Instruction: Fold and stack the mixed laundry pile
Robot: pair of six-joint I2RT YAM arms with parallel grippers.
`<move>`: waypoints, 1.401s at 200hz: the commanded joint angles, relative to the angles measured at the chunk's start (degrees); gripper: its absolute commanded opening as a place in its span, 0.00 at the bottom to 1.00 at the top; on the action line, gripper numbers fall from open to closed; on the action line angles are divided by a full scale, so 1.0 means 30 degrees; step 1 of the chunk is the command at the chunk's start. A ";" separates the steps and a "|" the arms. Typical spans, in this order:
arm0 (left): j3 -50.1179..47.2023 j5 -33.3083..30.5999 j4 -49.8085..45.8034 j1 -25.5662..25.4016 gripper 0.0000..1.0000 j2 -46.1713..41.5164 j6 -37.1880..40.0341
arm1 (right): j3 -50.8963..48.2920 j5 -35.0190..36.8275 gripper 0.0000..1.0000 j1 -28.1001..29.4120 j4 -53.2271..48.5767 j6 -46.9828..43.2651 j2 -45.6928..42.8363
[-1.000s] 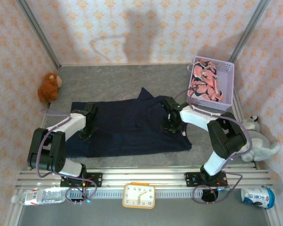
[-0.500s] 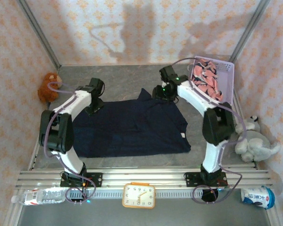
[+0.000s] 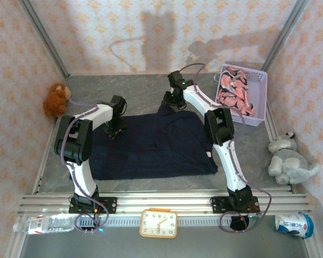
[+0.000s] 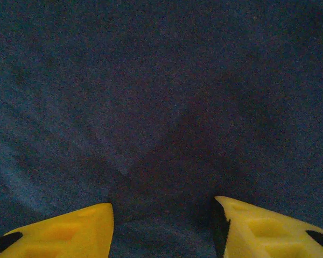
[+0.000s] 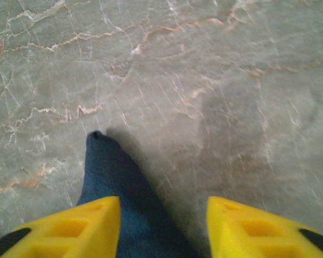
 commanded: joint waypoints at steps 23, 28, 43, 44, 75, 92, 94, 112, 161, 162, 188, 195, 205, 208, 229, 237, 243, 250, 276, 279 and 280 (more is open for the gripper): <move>-0.0897 -0.0039 -0.0269 -0.0063 0.51 0.0224 0.0388 | 0.0908 -0.1352 0.14 0.0085 -0.0719 0.0087 0.0918; -0.0918 -0.0037 -0.0246 -0.0071 0.51 0.0216 0.0386 | 0.0905 -0.1328 0.08 0.0075 -0.0717 0.0061 0.0911; -0.1035 -0.0019 -0.0168 -0.0056 0.51 0.0179 0.0438 | 0.1238 -0.1138 0.00 -0.0009 -0.0915 -0.0133 0.0839; -0.1058 -0.0031 -0.0174 -0.0063 0.51 0.0179 0.0427 | 0.1269 -0.1074 0.00 -0.0028 -0.0933 -0.0141 0.0844; -0.1376 -0.0148 -0.0177 -0.0071 0.51 0.0179 0.0478 | 0.2947 0.0736 0.00 -0.0439 -0.1632 -0.0814 -0.0041; -0.1632 -0.0118 -0.0133 -0.0071 0.51 0.0121 0.0517 | 0.4504 0.1498 0.00 -0.0586 -0.2310 -0.1517 -0.0428; -0.1666 -0.0113 -0.0124 -0.0071 0.51 0.0121 0.0529 | 0.4700 0.1602 0.00 -0.0606 -0.2390 -0.1647 -0.0480; -0.1947 -0.0076 -0.0035 -0.0049 0.51 -0.0023 0.0531 | 0.5337 0.1708 0.00 -0.0542 -0.2776 -0.2033 -0.0905; -0.1890 -0.0014 -0.0030 -0.0044 0.51 0.0114 0.0579 | 0.3284 0.1737 0.45 0.0256 -0.2917 -0.2582 -0.0852; -0.1881 -0.0013 -0.0046 -0.0057 0.51 0.0132 0.0585 | 0.3258 0.1799 0.46 0.0251 -0.2945 -0.2552 -0.0836; -0.1534 -0.0152 -0.0272 -0.0060 0.51 0.0118 0.0737 | 0.1817 0.2653 0.52 -0.0716 -0.3298 -0.2072 -0.1245; -0.1466 -0.0229 -0.0353 -0.0062 0.52 0.0070 0.0789 | 0.1029 0.2790 0.53 -0.1002 -0.3001 -0.2075 -0.1550; -0.1338 -0.0299 -0.0447 -0.0053 0.52 0.0117 0.0924 | 0.0142 0.2734 0.53 -0.1367 -0.2509 -0.2180 -0.1704; -0.1304 -0.0313 -0.0499 -0.0069 0.52 0.0146 0.0963 | 0.0019 0.2688 0.53 -0.1461 -0.2417 -0.2196 -0.1678; -0.0990 -0.0365 -0.0780 -0.0067 0.52 0.0326 0.1146 | 0.0324 0.2513 0.54 -0.1855 -0.2300 -0.2071 -0.0786; -0.0931 -0.0351 -0.0806 -0.0071 0.52 0.0326 0.1176 | 0.0617 0.2520 0.54 -0.1996 -0.2281 -0.1981 -0.0316; -0.0869 -0.0361 -0.0863 -0.0065 0.52 0.0325 0.1192 | 0.0873 0.2690 0.53 -0.2031 -0.2406 -0.1853 0.0045; -0.0795 -0.0365 -0.0867 -0.0052 0.52 0.0325 0.1207 | 0.1179 0.3018 0.52 -0.2072 -0.2743 -0.1664 0.0418; -0.0514 -0.0667 -0.0999 -0.0027 0.52 0.0326 0.1479 | -0.0787 0.3638 0.08 -0.2116 -0.2904 -0.1249 -0.0207; -0.0501 -0.0732 -0.1000 -0.0007 0.52 0.0312 0.1537 | -0.1437 0.3680 0.04 -0.2100 -0.2657 -0.1201 -0.0513; -0.0483 -0.0739 -0.1015 -0.0010 0.52 0.0319 0.1563 | -0.1622 0.3679 0.03 -0.2099 -0.2580 -0.1173 -0.0622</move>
